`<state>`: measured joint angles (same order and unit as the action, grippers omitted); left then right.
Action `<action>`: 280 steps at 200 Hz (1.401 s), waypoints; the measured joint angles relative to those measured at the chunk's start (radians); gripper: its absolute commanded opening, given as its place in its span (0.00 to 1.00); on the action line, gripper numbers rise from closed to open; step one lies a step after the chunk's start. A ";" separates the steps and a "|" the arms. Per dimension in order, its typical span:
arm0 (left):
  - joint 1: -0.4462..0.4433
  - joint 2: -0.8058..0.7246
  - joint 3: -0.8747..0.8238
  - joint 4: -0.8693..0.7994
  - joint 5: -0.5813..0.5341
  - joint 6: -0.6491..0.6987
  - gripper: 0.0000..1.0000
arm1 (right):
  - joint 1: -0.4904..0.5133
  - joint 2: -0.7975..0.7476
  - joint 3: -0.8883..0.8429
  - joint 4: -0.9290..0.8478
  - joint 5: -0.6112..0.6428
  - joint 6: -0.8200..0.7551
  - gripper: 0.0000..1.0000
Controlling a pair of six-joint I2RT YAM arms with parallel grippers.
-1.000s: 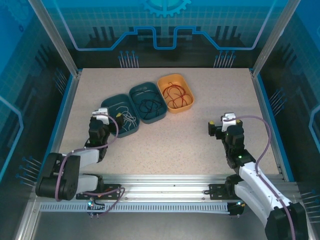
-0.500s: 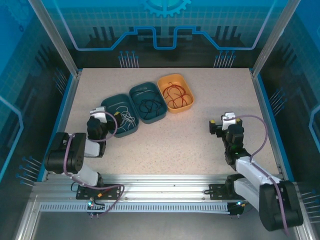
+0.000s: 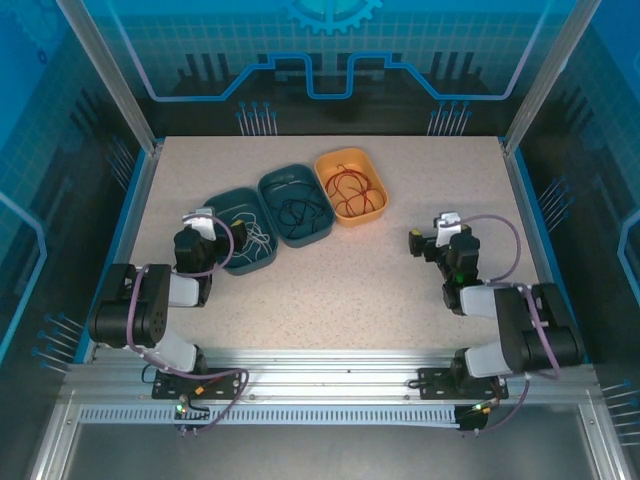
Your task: Untangle the cables
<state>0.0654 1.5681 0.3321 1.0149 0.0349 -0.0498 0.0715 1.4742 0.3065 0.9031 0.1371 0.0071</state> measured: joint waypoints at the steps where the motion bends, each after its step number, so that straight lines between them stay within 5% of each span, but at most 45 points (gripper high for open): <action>1: 0.000 0.000 0.000 0.000 0.000 0.000 0.99 | 0.000 0.005 0.001 0.003 0.000 0.000 1.00; 105: 0.000 -0.002 0.008 -0.016 0.021 0.007 0.99 | -0.043 0.065 0.074 -0.011 -0.258 -0.019 1.00; 280: 0.000 -0.004 0.009 -0.017 0.034 0.008 0.99 | -0.042 0.065 0.074 -0.012 -0.140 -0.004 1.00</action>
<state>0.0654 1.5642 0.3408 0.9977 0.0689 -0.0422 0.0296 1.5394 0.3809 0.8909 -0.0032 0.0032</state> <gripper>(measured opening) 0.992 0.996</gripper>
